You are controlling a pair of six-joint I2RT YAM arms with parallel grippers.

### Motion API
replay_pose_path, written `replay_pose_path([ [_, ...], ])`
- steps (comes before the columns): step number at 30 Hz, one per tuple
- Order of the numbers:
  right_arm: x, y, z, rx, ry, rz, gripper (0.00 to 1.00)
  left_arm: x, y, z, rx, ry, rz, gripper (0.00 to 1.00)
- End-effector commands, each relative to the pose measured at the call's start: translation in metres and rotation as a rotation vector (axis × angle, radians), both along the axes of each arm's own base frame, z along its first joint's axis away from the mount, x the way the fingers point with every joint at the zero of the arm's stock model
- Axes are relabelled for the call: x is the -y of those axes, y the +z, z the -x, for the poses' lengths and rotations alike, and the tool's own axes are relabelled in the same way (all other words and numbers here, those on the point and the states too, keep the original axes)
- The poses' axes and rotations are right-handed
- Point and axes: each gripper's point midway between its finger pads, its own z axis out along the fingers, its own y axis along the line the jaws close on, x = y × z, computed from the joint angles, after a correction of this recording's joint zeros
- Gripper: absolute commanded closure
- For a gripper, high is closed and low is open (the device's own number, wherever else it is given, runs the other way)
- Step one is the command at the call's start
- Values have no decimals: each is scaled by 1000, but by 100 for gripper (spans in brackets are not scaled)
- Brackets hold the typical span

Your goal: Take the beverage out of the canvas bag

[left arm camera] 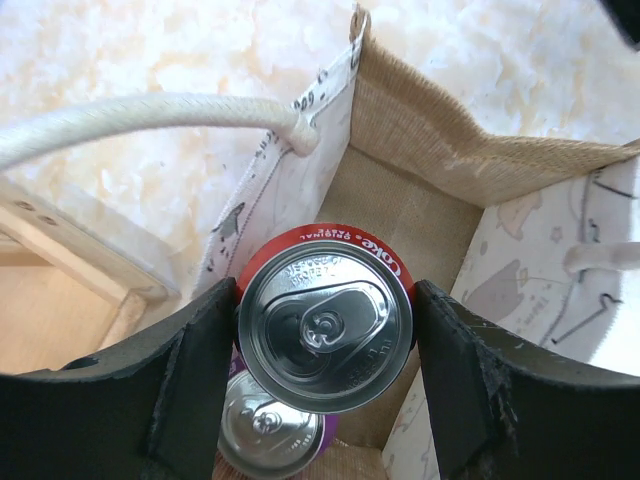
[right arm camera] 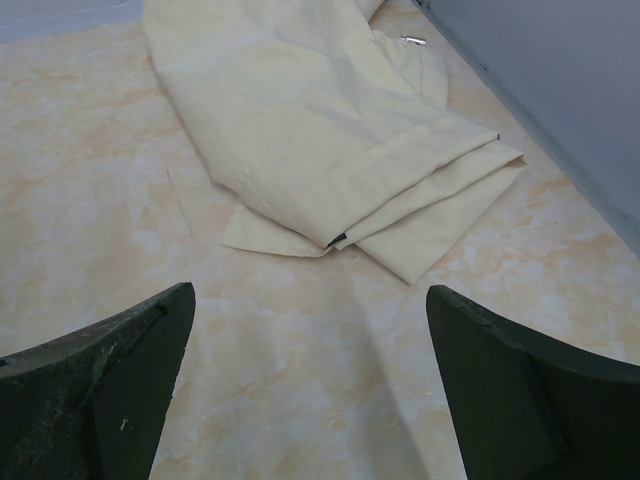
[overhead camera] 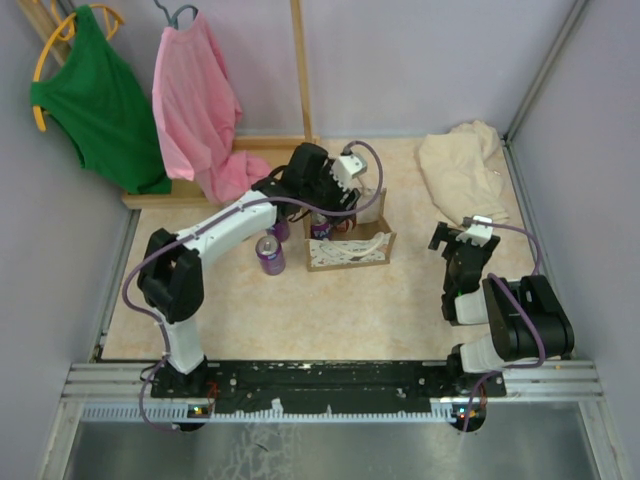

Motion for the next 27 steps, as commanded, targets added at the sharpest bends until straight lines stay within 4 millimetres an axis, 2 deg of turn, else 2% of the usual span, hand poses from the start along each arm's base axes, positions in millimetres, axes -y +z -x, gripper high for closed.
replay_pose_path([
  [1, 0, 14, -5, 51, -7, 7, 1, 8, 82, -1, 158, -35, 144, 100],
  [6, 0, 14, -5, 51, -7, 7, 1, 3, 107, -1, 182, -17, 148, 100],
  [17, 0, 14, -5, 51, -7, 7, 1, -22, 172, -2, 258, 79, 143, 100],
  [22, 0, 15, -5, 52, -7, 7, 1, -42, 201, -1, 313, 156, 142, 100],
  [27, 0, 14, -5, 51, -8, 8, 1, -75, 223, 1, 362, 292, 126, 100],
])
